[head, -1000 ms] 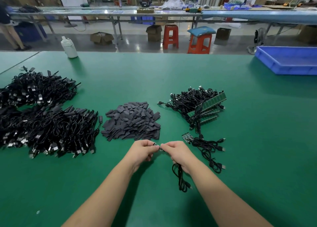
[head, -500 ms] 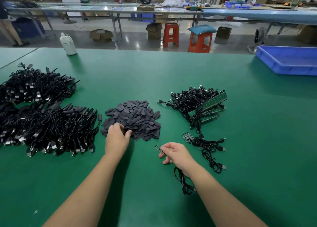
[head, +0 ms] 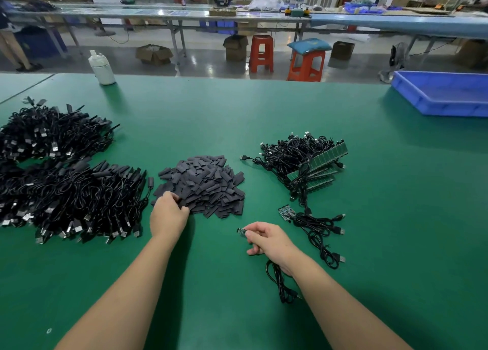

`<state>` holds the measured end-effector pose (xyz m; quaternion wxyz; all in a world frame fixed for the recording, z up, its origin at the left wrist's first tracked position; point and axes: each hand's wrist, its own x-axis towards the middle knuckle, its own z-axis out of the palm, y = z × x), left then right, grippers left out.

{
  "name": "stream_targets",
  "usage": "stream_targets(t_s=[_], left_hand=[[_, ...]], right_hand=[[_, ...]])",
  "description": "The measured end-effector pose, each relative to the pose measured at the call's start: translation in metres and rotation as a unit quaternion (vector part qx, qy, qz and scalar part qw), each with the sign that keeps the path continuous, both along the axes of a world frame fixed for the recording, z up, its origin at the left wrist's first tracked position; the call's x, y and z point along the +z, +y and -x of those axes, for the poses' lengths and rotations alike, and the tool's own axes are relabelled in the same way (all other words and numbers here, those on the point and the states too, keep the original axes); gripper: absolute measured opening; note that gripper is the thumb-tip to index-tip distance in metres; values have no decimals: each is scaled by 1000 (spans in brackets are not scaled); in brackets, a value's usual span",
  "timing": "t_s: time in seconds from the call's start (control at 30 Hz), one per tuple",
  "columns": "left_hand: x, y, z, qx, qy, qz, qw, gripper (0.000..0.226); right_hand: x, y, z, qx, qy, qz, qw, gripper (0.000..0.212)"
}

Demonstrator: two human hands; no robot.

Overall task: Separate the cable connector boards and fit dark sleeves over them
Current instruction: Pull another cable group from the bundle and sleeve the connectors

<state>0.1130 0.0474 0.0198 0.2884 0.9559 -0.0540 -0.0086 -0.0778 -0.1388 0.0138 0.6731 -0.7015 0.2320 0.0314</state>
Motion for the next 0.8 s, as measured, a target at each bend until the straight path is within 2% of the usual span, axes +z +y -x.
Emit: stream_targets(t_s=[0.1,0.2,0.27,0.37,0.47,0.6,0.8], left_hand=[[-1,10,9,2,-6,-32,999,29],[-2,16,22,-19,-3,-27,999,26],[-3,12,37,-96,-11,-35,995,23],[-2,1,64,-246,-53,-69,965,19],[-3,-11,81,-341,-37,-60,938,24],[-8,-21,91,-363,-17,23,931,26],[-14,-22,97,-379,-39,24,924,26]], right_hand=[[-1,0,0,-6,2,3,1000,18],[0,1,-1,-8,9,13,1000,18],[-1,1,-1,-5,13,20,1000,19],[-2,1,-2,-3,21,27,999,19],[-2,2,-3,-5,19,22,1000,18],[-2,4,-4,-4,20,21,1000,16],[-1,4,-3,-4,19,17,1000,15]])
